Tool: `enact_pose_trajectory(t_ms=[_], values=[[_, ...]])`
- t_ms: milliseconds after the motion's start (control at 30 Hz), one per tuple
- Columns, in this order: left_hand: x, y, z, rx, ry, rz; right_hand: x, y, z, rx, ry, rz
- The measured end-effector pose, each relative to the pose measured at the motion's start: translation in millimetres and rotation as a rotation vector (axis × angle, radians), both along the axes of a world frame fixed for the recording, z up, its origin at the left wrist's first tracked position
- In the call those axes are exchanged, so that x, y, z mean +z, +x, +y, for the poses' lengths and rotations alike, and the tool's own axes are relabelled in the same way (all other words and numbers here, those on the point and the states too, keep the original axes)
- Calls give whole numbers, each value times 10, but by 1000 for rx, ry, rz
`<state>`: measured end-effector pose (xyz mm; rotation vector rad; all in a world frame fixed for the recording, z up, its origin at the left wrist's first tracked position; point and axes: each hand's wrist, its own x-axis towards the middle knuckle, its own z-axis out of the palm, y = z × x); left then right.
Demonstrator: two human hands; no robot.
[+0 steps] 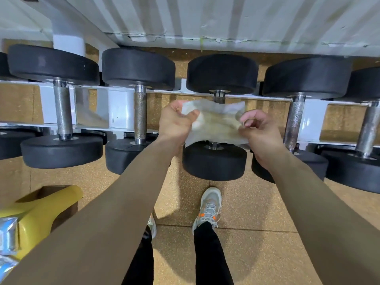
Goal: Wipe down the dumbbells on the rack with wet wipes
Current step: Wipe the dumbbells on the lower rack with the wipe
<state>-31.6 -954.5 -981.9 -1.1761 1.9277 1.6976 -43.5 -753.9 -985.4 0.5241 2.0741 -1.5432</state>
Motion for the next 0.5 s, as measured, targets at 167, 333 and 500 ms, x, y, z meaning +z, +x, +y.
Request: enact_pose_trajectory(t_ms=[167,333,500], values=[[-164,-122,31,-51,81,90,-136,3,-40,-54,78,85],[-350,-86,105,25,-3,28,-205,68,-58,-81,200,37],[-249,134,294,138,-213,99,-2,135,-284,170,735,173]])
